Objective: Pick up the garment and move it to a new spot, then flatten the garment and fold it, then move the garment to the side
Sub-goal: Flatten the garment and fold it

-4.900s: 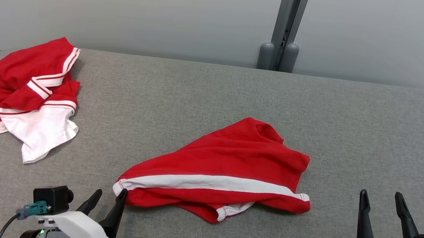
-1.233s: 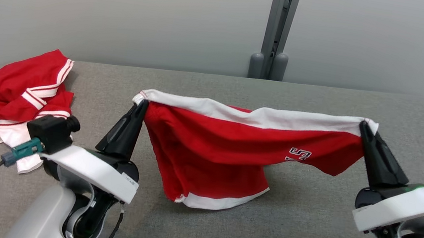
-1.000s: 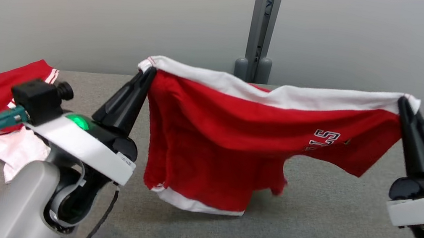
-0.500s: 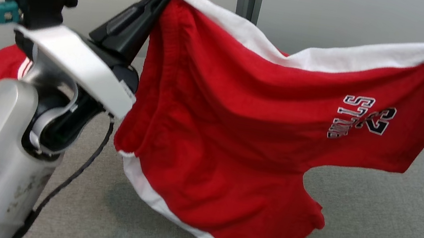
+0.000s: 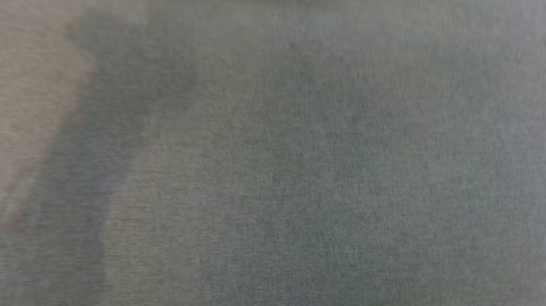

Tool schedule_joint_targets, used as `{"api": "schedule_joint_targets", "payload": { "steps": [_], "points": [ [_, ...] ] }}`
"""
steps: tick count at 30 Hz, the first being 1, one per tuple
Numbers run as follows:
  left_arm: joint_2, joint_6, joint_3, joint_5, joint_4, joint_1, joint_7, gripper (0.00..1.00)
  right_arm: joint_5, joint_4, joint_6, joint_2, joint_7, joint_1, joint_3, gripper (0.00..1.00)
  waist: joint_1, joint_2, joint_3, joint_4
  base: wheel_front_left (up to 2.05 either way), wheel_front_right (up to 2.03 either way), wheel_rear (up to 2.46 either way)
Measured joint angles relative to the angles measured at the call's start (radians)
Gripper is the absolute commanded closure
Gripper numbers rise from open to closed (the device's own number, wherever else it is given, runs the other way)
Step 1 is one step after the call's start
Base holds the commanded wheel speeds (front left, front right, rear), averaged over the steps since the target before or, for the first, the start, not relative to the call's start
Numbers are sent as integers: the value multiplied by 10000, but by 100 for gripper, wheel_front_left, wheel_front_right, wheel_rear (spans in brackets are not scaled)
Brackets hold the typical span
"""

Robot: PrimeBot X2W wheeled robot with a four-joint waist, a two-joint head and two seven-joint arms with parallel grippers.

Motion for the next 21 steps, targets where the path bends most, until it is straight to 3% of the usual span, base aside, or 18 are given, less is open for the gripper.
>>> {"api": "schedule_joint_targets", "payload": {
  "steps": [6,12,16,21],
  "points": [
    [313,-326,-314,688,1770,-1323,-1962,100,-17,1939,0,594,-1741,-1447,744,100,0,0,1438,-545,0,0,0],
    [378,-382,-788,257,3267,-329,-3404,100,491,3191,0,784,-2232,-895,2146,100,1,0,2719,-794,0,0,0],
    [349,-405,-1340,-711,2982,561,-3833,100,669,3120,0,711,-2253,-364,2535,100,1,0,3220,-745,0,0,0],
    [652,-408,-1760,-2111,1747,1544,-4084,100,765,2232,0,115,-2280,757,2479,100,1,0,3167,-411,0,0,0]
  ]
}}
